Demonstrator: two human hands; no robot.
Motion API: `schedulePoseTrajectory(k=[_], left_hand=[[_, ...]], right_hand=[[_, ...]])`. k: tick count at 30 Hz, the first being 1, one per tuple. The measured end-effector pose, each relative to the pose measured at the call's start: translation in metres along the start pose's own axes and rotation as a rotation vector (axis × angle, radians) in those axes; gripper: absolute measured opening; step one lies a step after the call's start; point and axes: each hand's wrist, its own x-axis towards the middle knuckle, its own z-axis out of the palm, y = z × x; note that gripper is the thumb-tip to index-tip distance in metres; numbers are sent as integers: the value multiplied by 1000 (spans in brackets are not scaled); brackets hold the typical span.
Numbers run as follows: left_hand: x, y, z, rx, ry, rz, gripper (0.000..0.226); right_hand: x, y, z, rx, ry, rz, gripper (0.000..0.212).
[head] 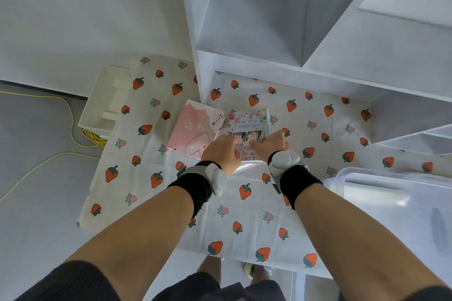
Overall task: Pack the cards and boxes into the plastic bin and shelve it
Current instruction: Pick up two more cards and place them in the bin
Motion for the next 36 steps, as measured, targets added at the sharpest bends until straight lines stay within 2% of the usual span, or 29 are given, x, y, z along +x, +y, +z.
schedulePoseTrajectory(k=[3,5,8,11,13,19,23,25,29,33,36], left_hand=[[5,-24,-18,-3,258,-49,29],[12,-51,-29,87,323,-138,36],[19,-84,-41,229,267,-332,59],[20,-108,-41,129,105,-524,86],[21,-117,-37,70,57,-564,94],[12,-102,-36,-239,110,-592,89],[5,-91,-45,-384,182,-566,64],[-1,-77,-53,-460,238,-560,62],[-14,-49,-65,-391,267,-537,62],[-34,-12,-73,-315,276,-489,62],[-52,25,-79,-335,302,-463,61]], right_hand=[[15,-4,13,-5,19,-18,81],[7,-17,15,17,8,-49,75],[-20,-39,12,107,-6,-74,74],[-32,-50,23,180,-20,-114,73],[-36,-54,32,191,-41,-137,64],[-42,-58,43,161,-50,-186,68],[-42,-56,33,180,-71,-180,72],[-44,-51,25,184,-92,-177,74],[-52,-39,2,180,-104,-211,68],[-65,-16,-38,179,-74,-245,81],[-76,8,-72,222,-54,-278,78]])
